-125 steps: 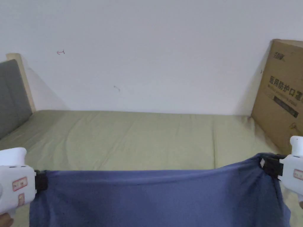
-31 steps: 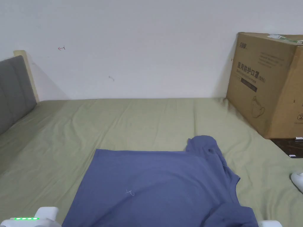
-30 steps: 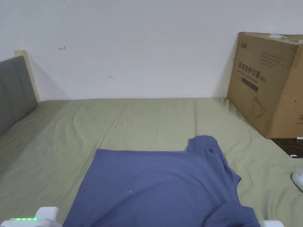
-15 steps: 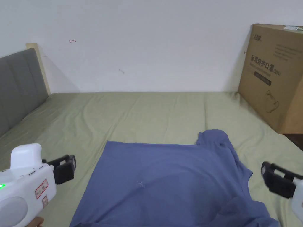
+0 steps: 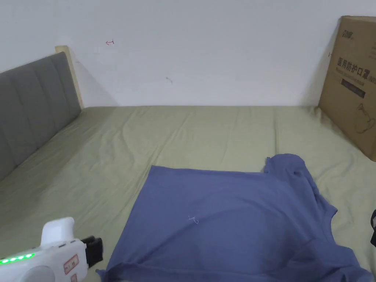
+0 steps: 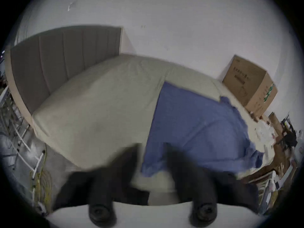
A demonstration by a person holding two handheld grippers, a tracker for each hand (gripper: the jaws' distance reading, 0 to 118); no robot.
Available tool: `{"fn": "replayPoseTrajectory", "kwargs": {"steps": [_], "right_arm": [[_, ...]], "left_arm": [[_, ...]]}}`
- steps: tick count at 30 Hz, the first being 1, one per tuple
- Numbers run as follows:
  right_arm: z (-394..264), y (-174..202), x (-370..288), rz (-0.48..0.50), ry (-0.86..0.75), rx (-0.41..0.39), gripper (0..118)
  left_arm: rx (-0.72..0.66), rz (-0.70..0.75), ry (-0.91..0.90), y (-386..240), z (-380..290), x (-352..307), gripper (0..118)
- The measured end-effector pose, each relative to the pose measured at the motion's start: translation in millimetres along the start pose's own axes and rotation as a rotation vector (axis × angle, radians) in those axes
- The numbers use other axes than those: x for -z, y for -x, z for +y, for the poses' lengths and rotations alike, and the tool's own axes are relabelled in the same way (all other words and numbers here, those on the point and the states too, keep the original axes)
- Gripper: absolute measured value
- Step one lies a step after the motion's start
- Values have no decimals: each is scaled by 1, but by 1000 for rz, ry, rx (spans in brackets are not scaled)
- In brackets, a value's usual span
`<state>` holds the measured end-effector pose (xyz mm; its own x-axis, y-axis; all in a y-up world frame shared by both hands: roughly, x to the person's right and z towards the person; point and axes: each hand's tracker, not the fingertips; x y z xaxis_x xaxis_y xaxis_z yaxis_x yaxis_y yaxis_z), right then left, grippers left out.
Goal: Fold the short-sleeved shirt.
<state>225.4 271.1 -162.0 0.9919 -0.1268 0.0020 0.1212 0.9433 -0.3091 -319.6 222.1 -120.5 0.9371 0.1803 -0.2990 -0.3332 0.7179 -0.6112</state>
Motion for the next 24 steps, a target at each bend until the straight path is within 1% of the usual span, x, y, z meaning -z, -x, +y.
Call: {"fn": "replayPoseTrajectory", "kwargs": {"steps": [1,2,3,4,6,9,10,11,12,13,15,17,18,19,20,21,22,24], "right_arm": [[-4,-2,0,3,18,8,0],[-8,-3,0,5,32,16,0],[-12,-5,0,6,45,20,0],[-16,-6,0,3,53,20,0],[-20,-9,0,-4,72,19,0],[-27,-13,-3,-11,91,26,0],[-29,-14,-3,-16,99,27,0],[-30,-16,-2,-20,109,26,0],[-32,-18,-2,-24,122,25,0],[-34,-20,-2,-26,140,24,0],[-38,-25,1,-26,183,21,0],[-41,-33,9,12,295,32,0],[-44,-37,13,30,335,47,7],[-48,-41,16,18,368,51,27],[-50,-46,20,10,418,50,65],[-54,-50,27,8,495,46,107],[-59,-52,34,2,556,45,114],[-68,-58,37,-6,576,56,113]], "left_arm": [[7,18,62,2,-6,11,118],[8,12,111,5,-11,21,112],[14,16,82,8,-19,20,112],[-4,15,110,6,-23,28,113],[22,28,186,1,-28,40,113],[65,34,224,1,-30,52,112],[71,36,223,-2,-30,55,111],[72,40,216,-5,-34,57,106],[73,43,213,-7,-33,59,92],[74,46,209,-9,-31,61,71],[69,34,229,-11,-29,67,13],[72,40,228,-17,-29,66,9],[87,34,221,-20,-28,64,7],[103,29,203,-21,-29,59,7],[103,26,192,-23,-27,55,7],[99,16,181,-22,-25,51,7],[105,19,154,-21,-21,47,7],[96,10,144,-20,-19,39,7]]}}
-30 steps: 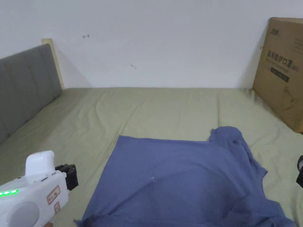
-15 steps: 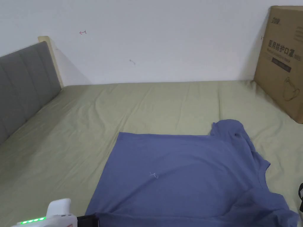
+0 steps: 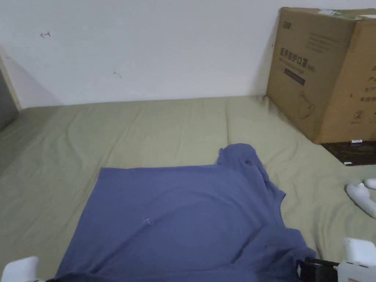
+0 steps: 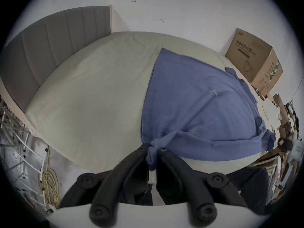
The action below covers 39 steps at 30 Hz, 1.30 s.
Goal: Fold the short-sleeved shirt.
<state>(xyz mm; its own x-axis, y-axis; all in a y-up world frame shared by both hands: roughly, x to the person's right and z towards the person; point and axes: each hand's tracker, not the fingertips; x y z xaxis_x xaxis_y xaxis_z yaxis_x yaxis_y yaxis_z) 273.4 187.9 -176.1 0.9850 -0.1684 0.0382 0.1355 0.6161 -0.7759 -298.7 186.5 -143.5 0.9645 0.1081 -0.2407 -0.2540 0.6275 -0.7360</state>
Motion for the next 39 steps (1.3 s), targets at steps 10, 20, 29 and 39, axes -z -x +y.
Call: {"fn": "replayPoseTrajectory", "kwargs": {"steps": [10,20,29,39], "right_arm": [[-9,5,21,7,68,-58,6],[87,9,3,51,-130,-36,5],[177,24,104,22,-68,-15,5],[186,30,182,-37,57,-47,5]], "left_arm": [[-28,-21,7,2,14,-1,7],[-89,-56,-78,-6,112,5,7],[-84,-5,17,-41,188,100,7],[-112,20,148,-37,187,171,7]]}}
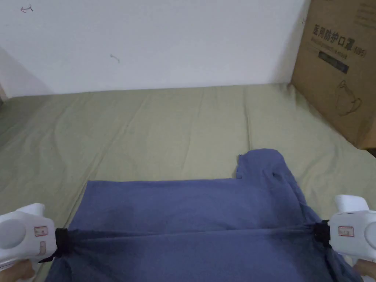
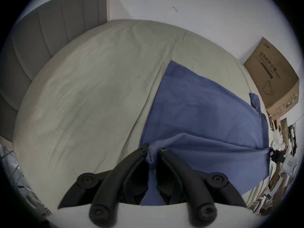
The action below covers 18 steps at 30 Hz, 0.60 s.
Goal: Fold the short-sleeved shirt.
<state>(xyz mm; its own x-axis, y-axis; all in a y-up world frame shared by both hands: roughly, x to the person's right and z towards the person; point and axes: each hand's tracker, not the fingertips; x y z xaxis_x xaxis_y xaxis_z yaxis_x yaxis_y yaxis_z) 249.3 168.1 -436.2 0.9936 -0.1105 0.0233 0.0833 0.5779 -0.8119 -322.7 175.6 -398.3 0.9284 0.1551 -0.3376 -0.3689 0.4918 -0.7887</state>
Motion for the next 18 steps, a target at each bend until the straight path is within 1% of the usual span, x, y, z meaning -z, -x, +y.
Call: {"fn": "replayPoseTrajectory", "kwargs": {"steps": [2,4,5,6,7,8,9,11,13,14,15,16,17,18], "right_arm": [[-3,-1,-3,-6,-8,-1,6],[-5,-2,-15,-3,-40,7,11],[-6,-2,-23,-8,-71,12,27],[-7,-4,-32,-3,-102,13,66],[-9,-5,-41,6,-131,14,94],[-11,-6,-52,15,-171,17,108],[-15,-5,-66,22,-224,21,108],[-20,-6,-90,18,-289,23,108],[-29,-4,-113,47,-358,31,108],[-34,-4,-122,58,-387,32,107],[-40,-3,-130,72,-409,24,99],[-46,-2,-138,80,-432,14,86],[-52,3,-145,85,-441,2,59],[-58,5,-150,94,-437,-15,8]], "left_arm": [[2,-20,-9,1,-3,-6,10],[11,-25,-67,3,-3,-19,15],[19,-14,-102,4,-4,-29,34],[27,-17,-120,5,-5,-39,79],[33,-34,-139,6,-8,-50,111],[38,-48,-195,10,-15,-63,118],[44,-53,-257,11,-18,-74,110],[51,-60,-311,14,-28,-95,112],[53,-84,-378,17,-41,-111,109],[61,-80,-379,18,-48,-117,104],[68,-80,-379,17,-56,-120,86],[76,-75,-385,20,-61,-128,64],[81,-75,-388,20,-69,-130,35],[85,-80,-385,22,-77,-130,0]]}}
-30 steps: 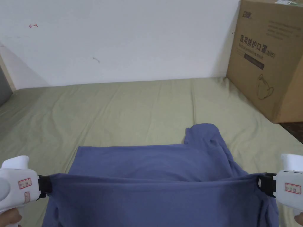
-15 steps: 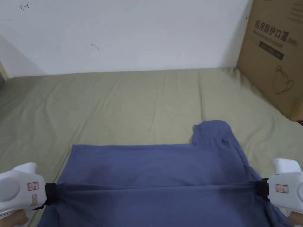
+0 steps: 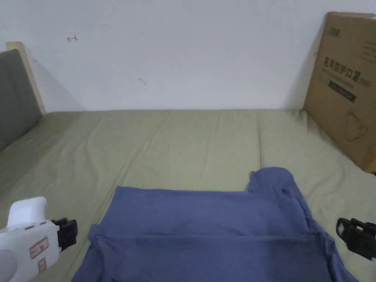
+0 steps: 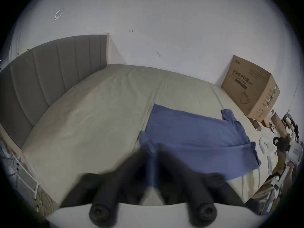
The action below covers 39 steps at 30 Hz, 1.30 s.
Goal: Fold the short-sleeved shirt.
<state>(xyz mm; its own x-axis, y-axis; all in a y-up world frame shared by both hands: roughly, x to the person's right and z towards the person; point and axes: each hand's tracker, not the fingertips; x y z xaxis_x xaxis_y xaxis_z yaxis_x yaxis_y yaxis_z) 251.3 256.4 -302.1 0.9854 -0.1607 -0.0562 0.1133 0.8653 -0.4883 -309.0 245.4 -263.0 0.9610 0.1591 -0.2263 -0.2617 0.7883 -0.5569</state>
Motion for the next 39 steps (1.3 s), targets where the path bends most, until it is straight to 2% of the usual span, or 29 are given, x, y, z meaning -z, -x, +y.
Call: {"fn": "replayPoseTrajectory", "kwargs": {"steps": [1,2,4,6,8,9,10,12,14,15,19,21,22,23,24,25,26,27,28,29,31,32,33,34,35,36,37,39], "right_arm": [[-4,4,-4,-18,2,-18,0],[-9,8,-9,-70,-6,-42,0],[-14,6,-6,-22,23,-66,0],[-20,7,-4,-25,51,-71,0],[-26,6,0,-22,68,-64,0],[-28,6,1,-21,78,-57,0],[-30,5,4,-20,89,-52,0],[-34,2,9,-25,102,-50,0],[-37,0,16,-30,123,-52,0],[-40,-3,21,-32,134,-50,0],[-50,-8,37,-47,184,-35,0],[-54,-12,47,-53,230,-17,0],[-56,-14,55,-59,286,-2,3],[-59,-18,60,-56,317,12,22],[-62,-21,68,-60,349,29,70],[-65,-23,76,-69,390,40,104],[-68,-24,83,-77,416,48,118],[-71,-25,86,-72,412,52,117],[-72,-25,93,-67,433,63,117],[-73,-25,98,-75,468,79,117],[-77,-23,105,-42,541,103,109],[-78,-22,105,-22,547,110,100],[-77,-20,102,-33,527,92,84],[-73,-18,98,-31,510,53,62],[-72,-18,91,-4,501,41,34],[-67,-18,85,37,487,57,19],[-63,-18,80,72,482,96,19],[-58,-15,67,39,481,77,19]], "left_arm": [[-4,3,4,2,-4,-2,0],[-18,-20,36,3,-6,-1,0],[-9,-41,108,5,-19,6,0],[20,-6,146,7,-27,9,0],[-40,-10,191,15,-33,22,0],[-83,-12,222,19,-35,30,8],[-114,3,246,22,-34,35,29],[-131,30,284,26,-35,52,117],[-136,16,352,27,-35,67,111],[-134,22,313,29,-30,72,109],[-100,58,395,19,-36,99,104],[-79,109,442,15,-38,106,86],[-45,143,433,17,-46,115,85],[-42,112,414,15,-46,110,83],[-8,117,401,13,-44,106,71],[32,121,390,13,-41,101,54],[53,112,375,9,-40,96,33],[24,60,364,11,-38,92,9],[-49,-8,372,13,-37,89,9],[-65,53,393,12,-36,88,9],[-51,42,376,13,-35,88,9],[-51,47,373,14,-35,88,9],[-59,47,376,16,-34,87,9],[-74,44,379,14,-37,85,9],[-80,40,377,15,-37,81,9],[-87,32,376,16,-37,76,9],[-92,24,371,16,-36,70,9],[-91,20,362,14,-36,55,9]]}}
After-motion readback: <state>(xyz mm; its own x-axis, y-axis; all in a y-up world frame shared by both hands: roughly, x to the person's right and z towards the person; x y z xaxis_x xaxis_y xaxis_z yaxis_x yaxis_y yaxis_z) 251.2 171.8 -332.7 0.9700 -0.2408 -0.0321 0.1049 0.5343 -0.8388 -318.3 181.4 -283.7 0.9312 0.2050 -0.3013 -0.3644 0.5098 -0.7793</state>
